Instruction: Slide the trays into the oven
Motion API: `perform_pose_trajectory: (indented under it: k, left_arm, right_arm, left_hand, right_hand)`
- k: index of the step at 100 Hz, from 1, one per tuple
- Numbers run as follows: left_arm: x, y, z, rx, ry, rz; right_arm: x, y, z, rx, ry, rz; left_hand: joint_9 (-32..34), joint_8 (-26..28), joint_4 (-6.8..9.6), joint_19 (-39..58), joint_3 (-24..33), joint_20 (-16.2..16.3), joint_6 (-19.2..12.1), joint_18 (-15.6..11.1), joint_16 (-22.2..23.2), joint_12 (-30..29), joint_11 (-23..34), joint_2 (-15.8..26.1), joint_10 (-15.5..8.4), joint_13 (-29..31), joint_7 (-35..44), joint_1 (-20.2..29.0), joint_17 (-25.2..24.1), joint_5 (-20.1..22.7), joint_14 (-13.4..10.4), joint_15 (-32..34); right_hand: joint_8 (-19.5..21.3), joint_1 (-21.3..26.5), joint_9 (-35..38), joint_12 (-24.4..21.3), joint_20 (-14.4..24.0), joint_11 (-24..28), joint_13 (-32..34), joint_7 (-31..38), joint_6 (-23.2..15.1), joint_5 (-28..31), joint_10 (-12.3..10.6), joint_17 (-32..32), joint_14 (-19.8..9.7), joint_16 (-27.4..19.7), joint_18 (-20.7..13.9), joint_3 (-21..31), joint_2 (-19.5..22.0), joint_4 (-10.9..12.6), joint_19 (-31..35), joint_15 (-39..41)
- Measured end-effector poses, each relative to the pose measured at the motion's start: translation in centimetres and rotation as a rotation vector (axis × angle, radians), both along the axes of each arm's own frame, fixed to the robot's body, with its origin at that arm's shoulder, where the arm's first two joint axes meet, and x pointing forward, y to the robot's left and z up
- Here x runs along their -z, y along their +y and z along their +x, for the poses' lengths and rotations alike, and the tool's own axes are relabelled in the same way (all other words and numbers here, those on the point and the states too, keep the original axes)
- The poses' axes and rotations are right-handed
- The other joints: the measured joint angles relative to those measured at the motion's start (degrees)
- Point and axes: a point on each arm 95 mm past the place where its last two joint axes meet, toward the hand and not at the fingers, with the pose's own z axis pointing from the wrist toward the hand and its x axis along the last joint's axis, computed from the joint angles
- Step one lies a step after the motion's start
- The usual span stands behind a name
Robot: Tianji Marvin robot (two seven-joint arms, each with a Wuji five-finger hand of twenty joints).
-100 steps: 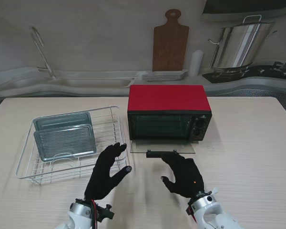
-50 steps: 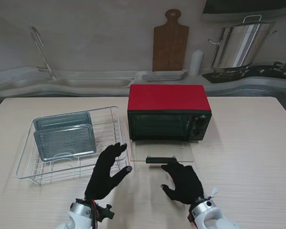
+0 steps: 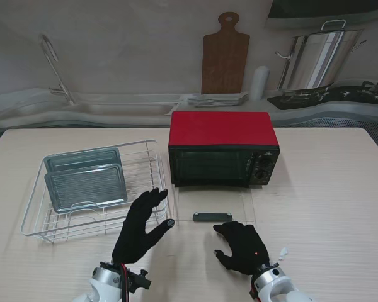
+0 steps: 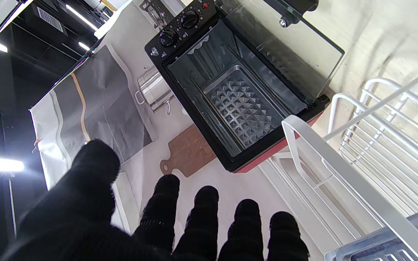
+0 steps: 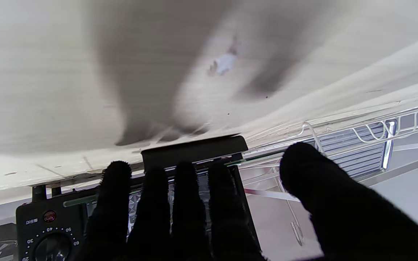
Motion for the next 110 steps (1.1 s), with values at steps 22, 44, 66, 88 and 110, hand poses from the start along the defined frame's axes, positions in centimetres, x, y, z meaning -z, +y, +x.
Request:
perform_pose_trajectory:
  k: [22, 44, 66, 88, 110]
  left_arm:
    - [-0.1, 0.0, 0.0, -0.001, 0.007, 0.005]
    - [0.0, 0.0, 0.0, 0.008, 0.023, 0.008]
    - [0.0, -0.2, 0.2, 0.014, 0.033, 0.014]
    - [0.0, -0.4, 0.6, 0.033, 0.061, 0.008]
    - [-0.3, 0.1, 0.9, 0.032, 0.079, -0.002]
  right_arm:
    - [-2.2, -0.4, -1.0, -0.025, -0.001, 0.07]
    - [-5.4, -0.2, -1.5, -0.022, -0.016, 0.276]
    - [-7.2, 0.4, -1.1, -0.005, 0.008, 0.451]
    - [-7.3, 1.0, 0.1, 0.047, 0.006, 0.587]
    - [-6.4, 0.8, 0.9, 0.057, 0.043, 0.8]
  left_hand:
    - [0.0, 0.0, 0.0, 0.0, 0.0, 0.0, 0.0, 0.0, 0.0, 0.0, 0.0, 0.0, 0.0, 0.0, 0.0, 0.0, -0.1, 0.0, 0.0, 0.0]
    - [0.0, 0.0, 0.0, 0.0, 0.0, 0.0, 0.0, 0.0, 0.0, 0.0, -0.5, 0.0, 0.0, 0.0, 0.0, 0.0, -0.1, 0.0, 0.0, 0.0]
    - [0.0, 0.0, 0.0, 0.0, 0.0, 0.0, 0.0, 0.0, 0.0, 0.0, -0.6, 0.0, 0.0, 0.0, -0.5, 0.0, -0.1, 0.0, 0.0, 0.0]
    - [0.0, 0.0, 0.0, 0.0, 0.0, 0.0, 0.0, 0.0, 0.0, 0.0, -0.6, 0.0, 0.0, 0.0, -0.5, 0.0, -0.2, 0.0, 0.0, 0.0]
    - [0.0, 0.0, 0.0, 0.0, 0.0, 0.0, 0.0, 0.0, 0.0, 0.0, -0.6, 0.0, 0.0, 0.0, -0.5, 0.0, -0.2, 0.0, 0.0, 0.0]
  right_hand:
    - [0.0, 0.0, 0.7, 0.2, 0.0, 0.7, 0.0, 0.1, 0.0, 0.0, 0.1, 0.3, 1.1, 0.0, 0.9, 0.0, 0.0, 0.0, 0.0, 0.0]
    - [0.0, 0.0, 0.7, 0.2, 0.0, 0.6, 0.0, 0.1, 0.0, 0.0, 0.2, -0.2, 1.4, 0.0, 1.4, -0.7, 0.0, 0.1, 0.0, 0.0]
    - [0.0, 0.0, 0.6, 0.2, -0.1, 0.0, 0.0, 0.1, -0.9, 0.0, 0.2, -1.5, 1.9, -0.1, 1.7, -0.7, 0.1, 0.1, -1.1, -0.8]
    - [0.3, 0.0, -2.4, 0.2, -1.2, -0.6, -0.2, 0.9, -1.9, -1.7, 0.2, -3.7, 0.1, -0.9, 1.4, -0.5, -0.1, 0.1, -3.1, -2.9]
    - [0.4, 0.2, -5.3, 0.2, -4.8, -0.7, -3.3, 2.0, -3.1, -4.1, -1.3, -7.9, -3.1, -3.2, -3.9, 2.2, -1.5, 0.1, -8.9, -7.1]
